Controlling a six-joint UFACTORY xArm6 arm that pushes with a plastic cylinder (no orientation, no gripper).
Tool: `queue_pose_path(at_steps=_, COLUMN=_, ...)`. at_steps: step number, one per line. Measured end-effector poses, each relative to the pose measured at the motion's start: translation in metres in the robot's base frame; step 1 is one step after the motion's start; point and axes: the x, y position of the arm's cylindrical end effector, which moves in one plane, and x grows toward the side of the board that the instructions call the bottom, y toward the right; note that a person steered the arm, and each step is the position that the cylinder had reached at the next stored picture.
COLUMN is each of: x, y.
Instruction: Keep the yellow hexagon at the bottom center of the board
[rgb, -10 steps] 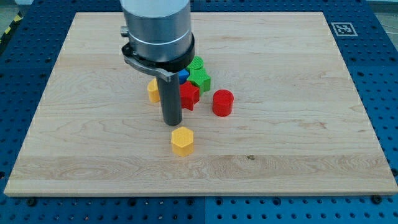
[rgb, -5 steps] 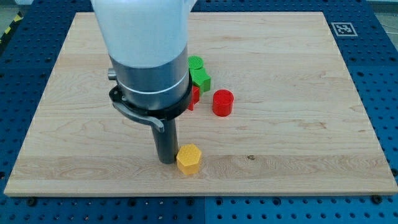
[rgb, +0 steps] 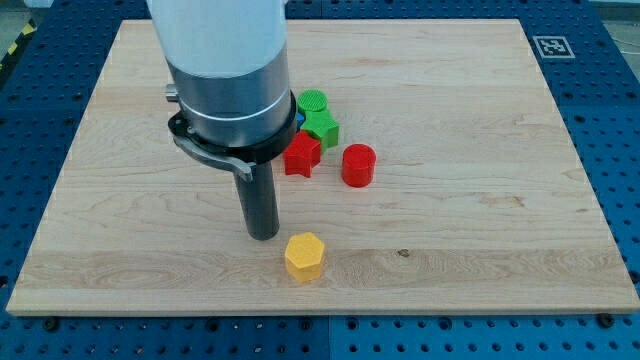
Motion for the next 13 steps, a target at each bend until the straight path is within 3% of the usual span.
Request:
queue_pose_path(at_steps=5, x=0.016, y=0.021)
queue_pose_path(at_steps=7, x=0.043, y=0.021)
queue_pose_path(at_steps=13, x=0.033, y=0.018)
